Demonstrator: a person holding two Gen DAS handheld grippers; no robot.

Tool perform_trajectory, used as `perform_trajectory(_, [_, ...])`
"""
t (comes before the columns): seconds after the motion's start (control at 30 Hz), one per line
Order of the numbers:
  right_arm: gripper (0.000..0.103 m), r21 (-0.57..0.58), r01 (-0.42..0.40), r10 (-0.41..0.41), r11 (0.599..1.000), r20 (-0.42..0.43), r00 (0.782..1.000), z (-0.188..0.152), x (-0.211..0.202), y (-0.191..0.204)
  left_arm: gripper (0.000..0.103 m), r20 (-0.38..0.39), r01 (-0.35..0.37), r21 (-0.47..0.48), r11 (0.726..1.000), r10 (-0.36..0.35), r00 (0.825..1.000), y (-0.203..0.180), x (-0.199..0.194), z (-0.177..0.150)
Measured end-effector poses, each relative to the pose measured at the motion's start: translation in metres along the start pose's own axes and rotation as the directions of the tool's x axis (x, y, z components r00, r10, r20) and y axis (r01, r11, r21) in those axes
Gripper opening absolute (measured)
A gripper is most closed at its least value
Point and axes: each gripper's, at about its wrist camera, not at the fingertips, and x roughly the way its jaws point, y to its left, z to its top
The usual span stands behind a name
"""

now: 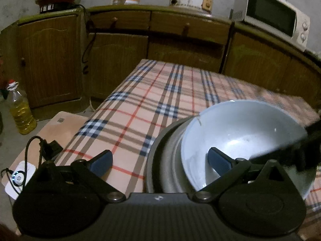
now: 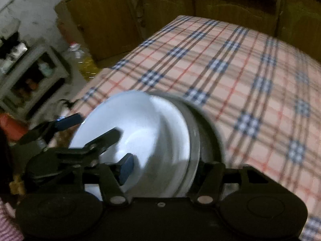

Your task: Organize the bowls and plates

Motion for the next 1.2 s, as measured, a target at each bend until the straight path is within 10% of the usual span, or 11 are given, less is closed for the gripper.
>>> perform_trajectory(0.5, [0.077, -0.116, 0.105, -0.102, 0.988, 0.032, 0.994, -0.006, -0.009, 0.008, 0.103, 0.005, 0.009, -0.005, 1.0, -0.009, 1.0, -0.001, 0.001, 0.001])
perform_trajectory(1.2, [0.08, 0.061, 0.091, -0.106, 0.994, 0.339, 0.935, -0.097, -0.085, 0.016, 0.103, 0.02, -0.005, 0.061, 0.998, 0.004, 1.0, -0.022, -0.046, 0.004])
